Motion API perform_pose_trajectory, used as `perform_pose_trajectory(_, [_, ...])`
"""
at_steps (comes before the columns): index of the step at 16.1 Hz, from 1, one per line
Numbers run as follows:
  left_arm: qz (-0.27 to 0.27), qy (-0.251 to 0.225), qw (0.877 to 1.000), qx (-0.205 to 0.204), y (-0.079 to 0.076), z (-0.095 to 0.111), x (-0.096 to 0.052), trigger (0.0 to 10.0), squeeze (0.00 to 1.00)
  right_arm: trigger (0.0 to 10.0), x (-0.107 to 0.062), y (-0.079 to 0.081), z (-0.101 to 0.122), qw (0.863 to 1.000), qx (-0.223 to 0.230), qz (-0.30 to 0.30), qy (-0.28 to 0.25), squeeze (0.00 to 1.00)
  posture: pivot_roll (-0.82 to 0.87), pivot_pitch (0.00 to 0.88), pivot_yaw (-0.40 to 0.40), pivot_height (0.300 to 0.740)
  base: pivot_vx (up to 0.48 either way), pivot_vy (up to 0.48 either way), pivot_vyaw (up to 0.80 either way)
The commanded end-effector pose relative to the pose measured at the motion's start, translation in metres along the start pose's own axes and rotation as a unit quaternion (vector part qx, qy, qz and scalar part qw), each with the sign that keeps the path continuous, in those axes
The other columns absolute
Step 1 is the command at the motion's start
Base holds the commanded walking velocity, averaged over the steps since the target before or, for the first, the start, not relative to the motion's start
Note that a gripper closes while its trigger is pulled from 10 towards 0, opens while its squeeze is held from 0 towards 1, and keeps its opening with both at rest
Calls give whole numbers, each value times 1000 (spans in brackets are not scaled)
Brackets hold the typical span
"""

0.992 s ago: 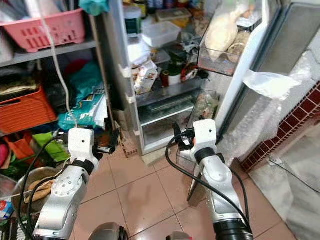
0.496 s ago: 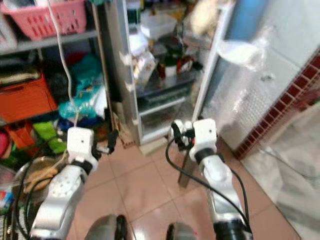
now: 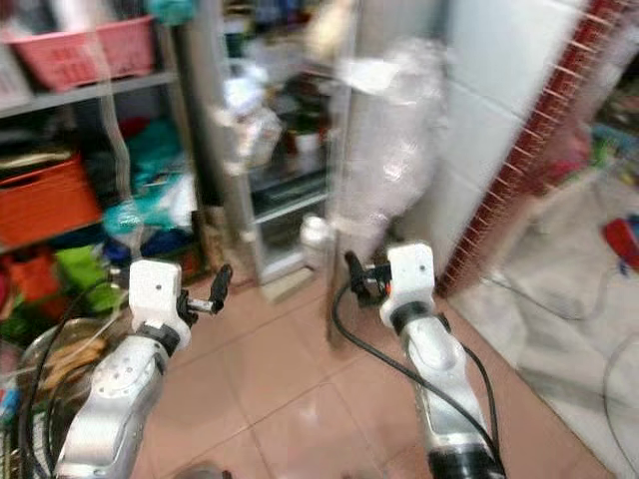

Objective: Restocking fridge

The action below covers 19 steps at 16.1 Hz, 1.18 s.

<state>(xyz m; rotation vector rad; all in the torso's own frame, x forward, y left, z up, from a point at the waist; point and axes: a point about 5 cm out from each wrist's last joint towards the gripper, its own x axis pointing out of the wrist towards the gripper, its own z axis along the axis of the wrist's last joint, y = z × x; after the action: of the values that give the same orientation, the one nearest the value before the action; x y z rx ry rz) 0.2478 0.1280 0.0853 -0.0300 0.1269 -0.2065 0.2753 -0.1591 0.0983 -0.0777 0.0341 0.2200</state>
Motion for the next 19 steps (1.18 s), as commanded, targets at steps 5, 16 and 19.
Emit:
perform_pose_trajectory(5, [-24,-19,1000,7,-6,8,4,10000,0,10000,1,-4,2,1000,-3,-14,-3,0,16,12,24,740,210,370,-800])
perform_pose_trajectory(16, [-20,-11,1000,13,-6,5,6,10000,0,10000,4,-1,3,1000,-5,-12,-7,0,21,10,23,740,312,24,-228])
perform_pose_trajectory(19, [-24,-9,999,21,-6,4,7,10000,0,10000,5,2,4,1000,3,-4,-10,0,26,10,22,740,236,0,0])
